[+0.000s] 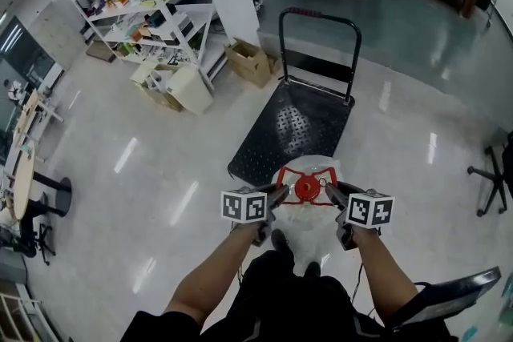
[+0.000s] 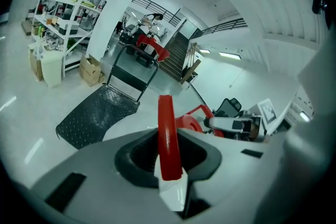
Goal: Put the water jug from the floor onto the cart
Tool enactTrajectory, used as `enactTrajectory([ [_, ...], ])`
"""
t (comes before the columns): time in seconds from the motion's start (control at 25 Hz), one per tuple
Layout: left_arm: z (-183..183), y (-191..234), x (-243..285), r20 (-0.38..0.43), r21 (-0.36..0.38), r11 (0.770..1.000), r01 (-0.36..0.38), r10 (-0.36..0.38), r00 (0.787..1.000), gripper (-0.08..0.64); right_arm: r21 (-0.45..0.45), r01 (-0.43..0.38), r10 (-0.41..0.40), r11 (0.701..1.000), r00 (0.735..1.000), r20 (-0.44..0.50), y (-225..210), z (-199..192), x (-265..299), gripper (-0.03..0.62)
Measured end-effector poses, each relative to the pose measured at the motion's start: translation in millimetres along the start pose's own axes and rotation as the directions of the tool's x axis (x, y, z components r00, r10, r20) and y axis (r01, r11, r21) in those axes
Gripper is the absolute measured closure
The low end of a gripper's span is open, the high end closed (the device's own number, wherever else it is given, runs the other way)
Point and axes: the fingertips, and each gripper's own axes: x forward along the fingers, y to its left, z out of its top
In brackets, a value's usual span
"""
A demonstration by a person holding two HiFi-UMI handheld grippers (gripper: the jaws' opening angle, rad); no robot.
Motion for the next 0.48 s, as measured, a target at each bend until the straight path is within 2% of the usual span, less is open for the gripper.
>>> enactTrajectory([
  [0.16,43,37,18,0.022,-0.016,1.0,0.02,-0.019,1.0,0.489,-0.01,0.005,-0.005,1.0,1.0,-0.003,-7,39,46,0.502],
  [0.48,124,118,38,0.011,-0.026,0.999,0.046,-0.045,0.999,0.49,0.001,0.029,-0.028,1.0,0.999,-0.019,-3,105,140,0.502],
])
